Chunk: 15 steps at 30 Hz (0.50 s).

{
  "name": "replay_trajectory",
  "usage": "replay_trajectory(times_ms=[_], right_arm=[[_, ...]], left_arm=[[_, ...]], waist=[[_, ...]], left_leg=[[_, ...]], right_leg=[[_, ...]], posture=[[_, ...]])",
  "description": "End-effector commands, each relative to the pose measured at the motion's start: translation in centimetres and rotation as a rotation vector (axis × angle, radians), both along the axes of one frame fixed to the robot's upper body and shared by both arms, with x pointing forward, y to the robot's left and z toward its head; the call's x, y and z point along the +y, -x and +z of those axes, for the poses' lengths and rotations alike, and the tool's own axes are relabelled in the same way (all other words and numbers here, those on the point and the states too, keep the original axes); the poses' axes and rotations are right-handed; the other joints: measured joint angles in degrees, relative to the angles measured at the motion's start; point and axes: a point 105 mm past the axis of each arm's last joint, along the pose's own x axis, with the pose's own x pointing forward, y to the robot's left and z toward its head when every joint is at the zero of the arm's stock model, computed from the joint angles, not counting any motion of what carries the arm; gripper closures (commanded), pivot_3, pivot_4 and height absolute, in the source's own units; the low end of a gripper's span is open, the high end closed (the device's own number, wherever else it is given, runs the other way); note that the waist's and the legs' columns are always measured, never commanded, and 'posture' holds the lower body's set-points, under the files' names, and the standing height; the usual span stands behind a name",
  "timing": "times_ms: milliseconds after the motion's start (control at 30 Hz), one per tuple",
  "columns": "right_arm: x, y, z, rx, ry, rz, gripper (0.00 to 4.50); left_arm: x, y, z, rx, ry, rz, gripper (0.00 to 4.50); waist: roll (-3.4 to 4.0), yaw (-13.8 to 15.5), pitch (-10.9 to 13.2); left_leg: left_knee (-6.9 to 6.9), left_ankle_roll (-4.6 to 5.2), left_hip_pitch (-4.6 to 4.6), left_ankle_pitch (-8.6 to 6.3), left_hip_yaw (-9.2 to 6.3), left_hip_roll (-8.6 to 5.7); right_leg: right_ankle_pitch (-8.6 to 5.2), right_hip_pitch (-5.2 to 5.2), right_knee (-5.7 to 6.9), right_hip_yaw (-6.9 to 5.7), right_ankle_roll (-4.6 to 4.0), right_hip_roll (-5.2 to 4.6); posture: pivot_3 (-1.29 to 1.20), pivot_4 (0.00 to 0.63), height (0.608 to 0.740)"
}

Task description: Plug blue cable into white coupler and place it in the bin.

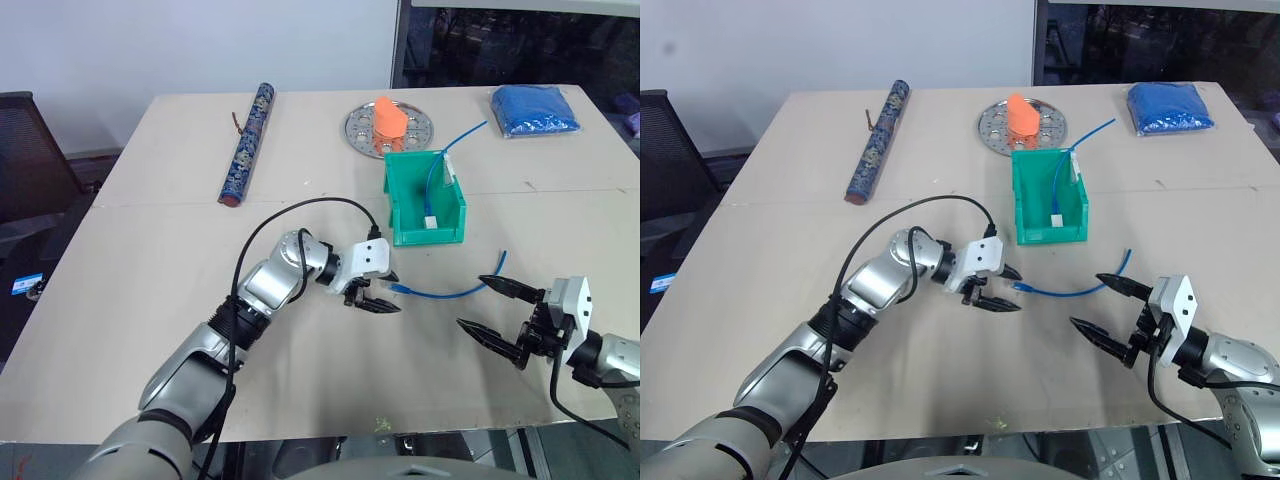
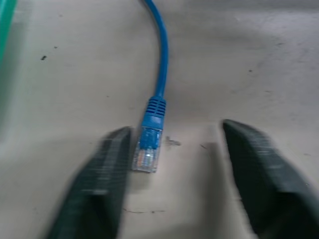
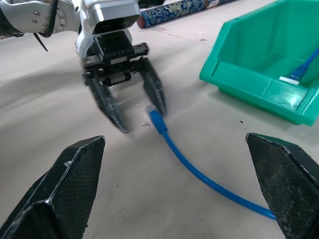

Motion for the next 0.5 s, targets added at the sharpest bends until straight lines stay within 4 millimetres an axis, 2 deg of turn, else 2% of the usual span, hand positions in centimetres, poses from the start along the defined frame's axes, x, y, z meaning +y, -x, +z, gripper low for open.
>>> replay_trajectory(times_ms=[33, 67, 100, 233, 300, 367, 500], right_arm=[[0.0, 0.2, 1.1, -0.031, 0.004, 0.012, 0.00], [0.2, 0.4, 1.1, -0.017, 0.000, 0.025, 0.00], [0.5, 0.6, 1.0, -0.001, -0.007, 0.038, 0.00], [2.5, 2.0, 0.9, 0.117, -0.133, 0.073, 0.00], [3.9, 2.6, 0.8, 0.185, -0.228, 0.075, 0.00], [4.8, 2.5, 0.9, 0.214, -0.322, 0.051, 0.00], [5.3, 1.0, 1.9, 0.203, -0.469, -0.027, 0.00]], left_arm=[[0.3, 0.1, 0.7, -0.021, 0.009, -0.018, 3.86], [0.4, 0.1, 0.7, -0.019, 0.005, -0.019, 4.36], [0.5, 0.1, 0.7, -0.019, 0.004, -0.018, 4.44], [0.1, -0.2, 1.6, -0.004, 0.062, 0.017, 4.44], [-0.5, -0.2, 3.1, 0.054, 0.147, 0.040, 4.44], [-1.1, 0.1, 4.8, 0.125, 0.235, 0.054, 4.44], [-1.8, 0.9, 7.6, 0.287, 0.375, 0.062, 4.44]], waist=[[0.00, -0.02, 0.00], [0.00, -0.02, 0.00], [0.00, -0.01, 0.00], [0.00, 0.03, 0.00], [0.00, 0.03, 0.00], [-0.01, 0.03, 0.00], [0.00, -0.12, -0.01]], left_leg=[[0.00, 0.00, 0.00, 0.00, 0.00, 0.00], [0.00, 0.00, 0.00, 0.00, 0.00, 0.00], [0.00, 0.00, 0.00, 0.00, 0.00, 0.00], [0.00, 0.00, -0.02, 0.00, -0.10, 0.01], [0.00, 0.00, -0.06, 0.00, -0.19, 0.02], [0.02, 0.01, -0.08, 0.00, -0.21, 0.02], [0.23, 0.01, -0.17, -0.01, -0.27, 0.01]], right_leg=[[0.00, 0.00, 0.00, 0.00, 0.00, 0.00], [0.00, 0.00, 0.01, 0.00, 0.00, 0.00], [0.00, 0.00, 0.01, 0.00, 0.00, 0.00], [0.00, 0.00, 0.01, -0.01, 0.00, 0.00], [0.00, 0.00, 0.01, -0.07, 0.00, 0.00], [0.00, 0.00, 0.01, -0.09, 0.00, -0.01], [0.00, -0.01, 0.02, -0.14, 0.00, -0.01]], posture=[[0.00, 0.150, 0.740], [0.00, 0.150, 0.740], [0.00, 0.150, 0.740], [0.00, 0.150, 0.740], [0.00, 0.150, 0.740], [0.00, 0.150, 0.740], [0.00, 0.150, 0.740]])
